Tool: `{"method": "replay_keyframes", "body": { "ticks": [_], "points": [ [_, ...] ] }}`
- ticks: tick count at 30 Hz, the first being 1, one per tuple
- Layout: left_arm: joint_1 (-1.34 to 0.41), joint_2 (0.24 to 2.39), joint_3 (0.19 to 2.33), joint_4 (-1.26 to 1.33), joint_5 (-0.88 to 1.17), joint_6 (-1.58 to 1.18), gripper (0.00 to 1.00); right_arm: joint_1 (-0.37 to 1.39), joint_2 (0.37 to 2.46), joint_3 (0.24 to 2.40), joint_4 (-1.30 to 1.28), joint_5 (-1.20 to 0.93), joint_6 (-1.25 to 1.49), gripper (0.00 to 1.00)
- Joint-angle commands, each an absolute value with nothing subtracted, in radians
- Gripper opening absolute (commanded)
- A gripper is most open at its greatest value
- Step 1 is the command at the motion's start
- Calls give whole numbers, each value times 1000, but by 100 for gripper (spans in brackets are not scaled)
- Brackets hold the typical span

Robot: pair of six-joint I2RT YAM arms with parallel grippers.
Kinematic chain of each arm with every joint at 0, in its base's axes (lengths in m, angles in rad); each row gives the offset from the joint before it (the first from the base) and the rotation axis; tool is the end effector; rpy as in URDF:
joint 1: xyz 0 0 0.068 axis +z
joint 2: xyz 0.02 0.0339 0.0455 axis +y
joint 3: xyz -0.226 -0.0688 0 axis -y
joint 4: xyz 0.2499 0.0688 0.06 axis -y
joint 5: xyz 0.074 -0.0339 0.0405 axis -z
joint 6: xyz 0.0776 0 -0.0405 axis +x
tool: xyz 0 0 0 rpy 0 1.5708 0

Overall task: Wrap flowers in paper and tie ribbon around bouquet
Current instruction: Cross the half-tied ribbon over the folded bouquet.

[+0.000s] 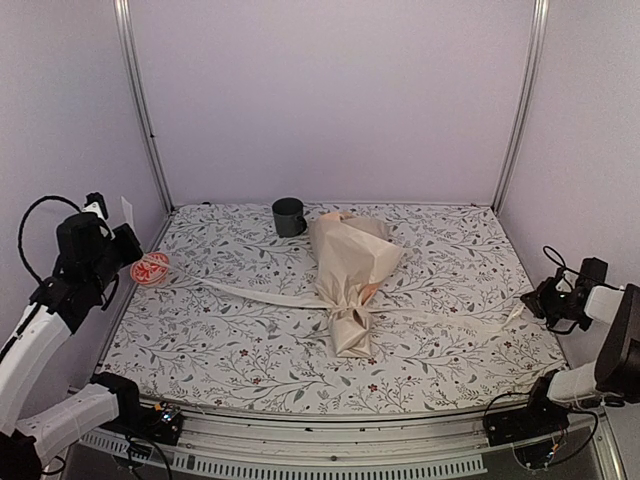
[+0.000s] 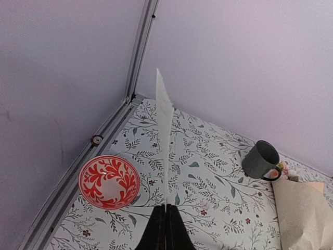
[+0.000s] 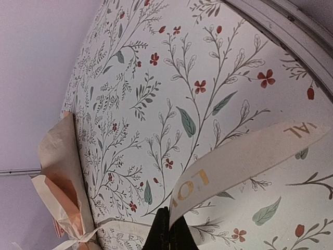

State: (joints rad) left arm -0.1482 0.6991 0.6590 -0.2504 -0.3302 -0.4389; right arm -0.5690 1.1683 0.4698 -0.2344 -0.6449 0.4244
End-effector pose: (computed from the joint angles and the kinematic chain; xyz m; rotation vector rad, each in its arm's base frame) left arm 0.2414 -0.0106 0.2666 -0.4904 1.7801 -0.1026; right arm 0.2294 -0.0913 0.0974 0.8991 2.2073 0.7329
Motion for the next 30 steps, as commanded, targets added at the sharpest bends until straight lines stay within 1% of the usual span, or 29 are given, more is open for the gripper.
{"method": "replay_keyframes", "body": {
  "ticks": [1,5,6,7,8,9,12,13,14,16,19,22,24,25,26,28,30],
  "points": [
    [-136,672,690,-244,-263,-457,0,-488,1162,471,-196,-720,397,0],
    [-159,716,718,-161,-53,-500,0,-169,1181,514,-263,-567,394,1],
    [-179,735,735,-139,-16,-503,0,-81,1195,538,-292,-524,397,5],
    [-209,752,754,-116,4,-504,0,-35,1209,556,-323,-486,400,10],
    [-251,770,778,-95,4,-497,0,2,1224,572,-357,-456,403,20],
    [-304,790,804,-75,-6,-481,0,39,1237,583,-385,-435,403,33],
    [-463,865,896,-46,-55,-419,0,194,1270,626,-453,-368,430,76],
    [-503,898,930,-43,-54,-397,0,255,1287,653,-491,-330,437,98],
    [-551,927,961,-41,-53,-379,0,306,1307,686,-532,-283,449,99],
    [-605,972,1007,-28,-43,-347,0,400,1341,760,-631,-185,468,99],
    [-661,998,1037,31,2,-305,0,509,1358,872,-721,-67,487,99],
    [-691,1009,1065,79,71,-269,0,584,1378,984,-709,-97,442,99],
    [-698,1014,1073,125,142,-232,0,670,1398,1069,-628,-115,340,99],
    [-698,1014,1070,151,172,-220,0,714,1408,1099,-568,-143,298,99],
    [-698,1014,1070,179,205,-206,0,748,1424,1121,-489,-221,213,100],
    [-698,1019,1078,216,287,-184,0,780,1491,1167,-352,-453,93,99],
    [-698,1032,1098,235,351,-172,0,785,1611,1293,-310,-684,-13,96]
  ]
}}
